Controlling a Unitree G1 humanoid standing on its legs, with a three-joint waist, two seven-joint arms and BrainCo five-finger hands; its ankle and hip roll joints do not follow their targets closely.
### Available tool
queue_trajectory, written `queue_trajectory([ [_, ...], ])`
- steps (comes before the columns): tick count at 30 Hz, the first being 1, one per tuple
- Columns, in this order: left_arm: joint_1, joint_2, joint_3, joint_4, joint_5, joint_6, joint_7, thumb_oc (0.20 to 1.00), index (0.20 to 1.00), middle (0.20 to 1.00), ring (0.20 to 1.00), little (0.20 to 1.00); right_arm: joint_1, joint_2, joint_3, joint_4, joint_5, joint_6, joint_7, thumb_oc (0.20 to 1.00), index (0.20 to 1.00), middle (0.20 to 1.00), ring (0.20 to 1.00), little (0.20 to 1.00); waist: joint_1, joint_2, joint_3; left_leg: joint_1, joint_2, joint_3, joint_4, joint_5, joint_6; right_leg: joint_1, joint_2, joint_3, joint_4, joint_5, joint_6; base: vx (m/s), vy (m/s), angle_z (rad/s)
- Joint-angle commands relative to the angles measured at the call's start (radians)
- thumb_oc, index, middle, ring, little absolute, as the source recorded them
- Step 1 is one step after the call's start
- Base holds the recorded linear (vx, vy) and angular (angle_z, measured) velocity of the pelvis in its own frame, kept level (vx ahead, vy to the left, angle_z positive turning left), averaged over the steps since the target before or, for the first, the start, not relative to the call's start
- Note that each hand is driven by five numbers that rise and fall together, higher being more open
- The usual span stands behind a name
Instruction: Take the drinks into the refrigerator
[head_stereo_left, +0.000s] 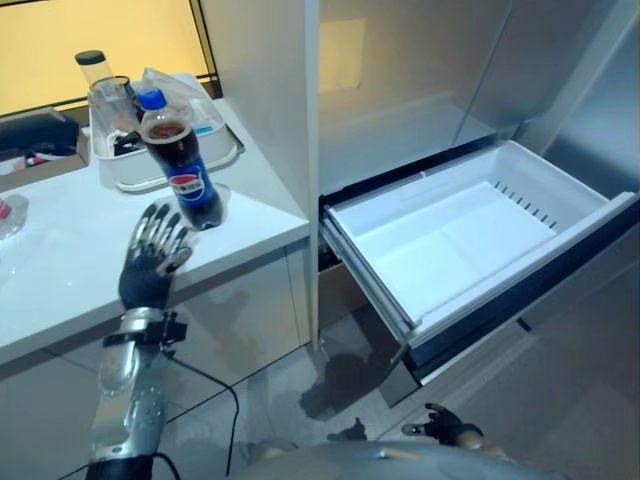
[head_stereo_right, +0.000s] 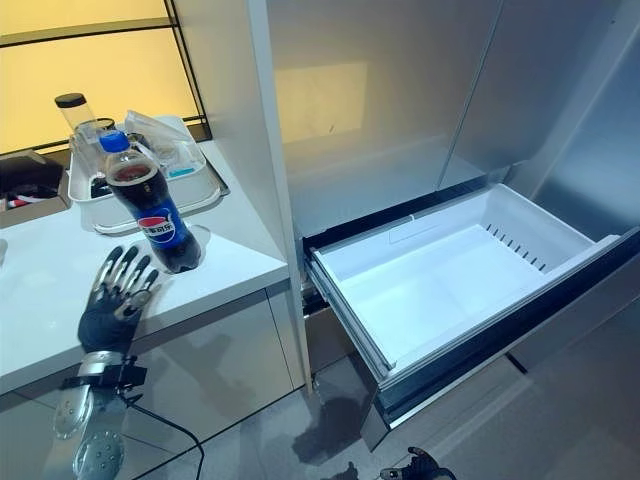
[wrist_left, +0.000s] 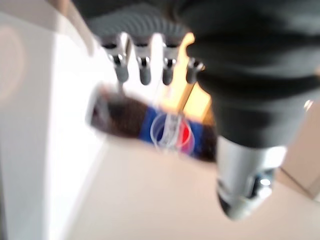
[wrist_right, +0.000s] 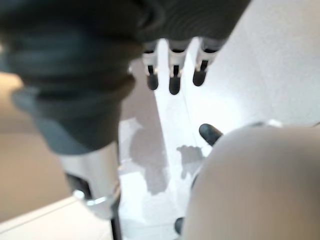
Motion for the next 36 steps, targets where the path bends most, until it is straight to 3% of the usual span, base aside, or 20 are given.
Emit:
queue_trajectory([
  [1,-0.01,-0.018,0.038,-0.092,0.087,-0.057,0.077,1.0,1.0,1.0,1.0,1.0,-0.073,-0.01,-0.002,0.012,0.011,-0.032,-0.028,1.0,1.0,1.0,1.0,1.0,0.012,-0.025,0.048,-0.038,-0.033,-0.045,0.001,-0.028,0.009,0.084,-0.05,-0.094,0.039,-0.049,0.055,-0.01,-0.011,0.06],
  [6,-0.032,-0.049,0.048,-0.042,0.149,-0.046,0.162,1.0,1.0,1.0,1.0,1.0,-0.07,-0.016,0.006,-0.003,0.006,-0.029,-0.043,1.0,1.0,1.0,1.0,1.0,0.012,-0.029,0.045,-0.042,-0.035,-0.05,0.001,-0.028,0.011,0.085,-0.049,-0.1,0.039,-0.05,0.055,0.0,-0.005,0.06],
  [13,-0.16,0.026,0.031,0.034,0.312,-0.002,0.272,1.0,1.0,1.0,1.0,1.0,-0.052,-0.023,0.029,-0.042,0.004,-0.024,-0.058,1.0,1.0,1.0,1.0,1.0,-0.01,-0.029,0.038,-0.04,-0.032,-0.044,0.001,-0.027,0.009,0.09,-0.043,-0.103,0.036,-0.054,0.055,0.0,-0.001,0.03],
  [22,-0.349,0.086,-0.07,0.16,0.334,0.048,0.283,1.0,1.0,1.0,1.0,1.0,-0.021,0.002,0.069,-0.052,-0.009,-0.007,-0.059,1.0,1.0,1.0,1.0,1.0,-0.053,-0.025,0.029,-0.03,-0.028,-0.025,0.001,-0.03,0.004,0.087,-0.036,-0.084,0.03,-0.051,0.058,0.0,0.0,-0.01],
  [26,-0.459,0.118,-0.108,0.303,0.329,0.077,0.311,1.0,1.0,1.0,1.0,1.0,0.0,0.008,0.086,-0.06,-0.01,0.001,-0.07,1.0,1.0,1.0,1.0,1.0,-0.083,-0.023,0.021,-0.027,-0.025,-0.01,0.001,-0.03,0.001,0.083,-0.03,-0.067,0.027,-0.049,0.06,0.01,-0.001,-0.04],
  [36,-0.57,0.177,-0.148,0.465,0.23,0.101,0.304,1.0,1.0,1.0,1.0,1.0,0.025,0.024,0.096,-0.06,-0.001,0.011,-0.082,1.0,1.0,1.0,1.0,1.0,-0.121,-0.02,0.012,-0.021,-0.021,0.018,0.001,-0.032,-0.001,0.071,-0.022,-0.035,0.024,-0.041,0.066,0.01,0.0,-0.08],
])
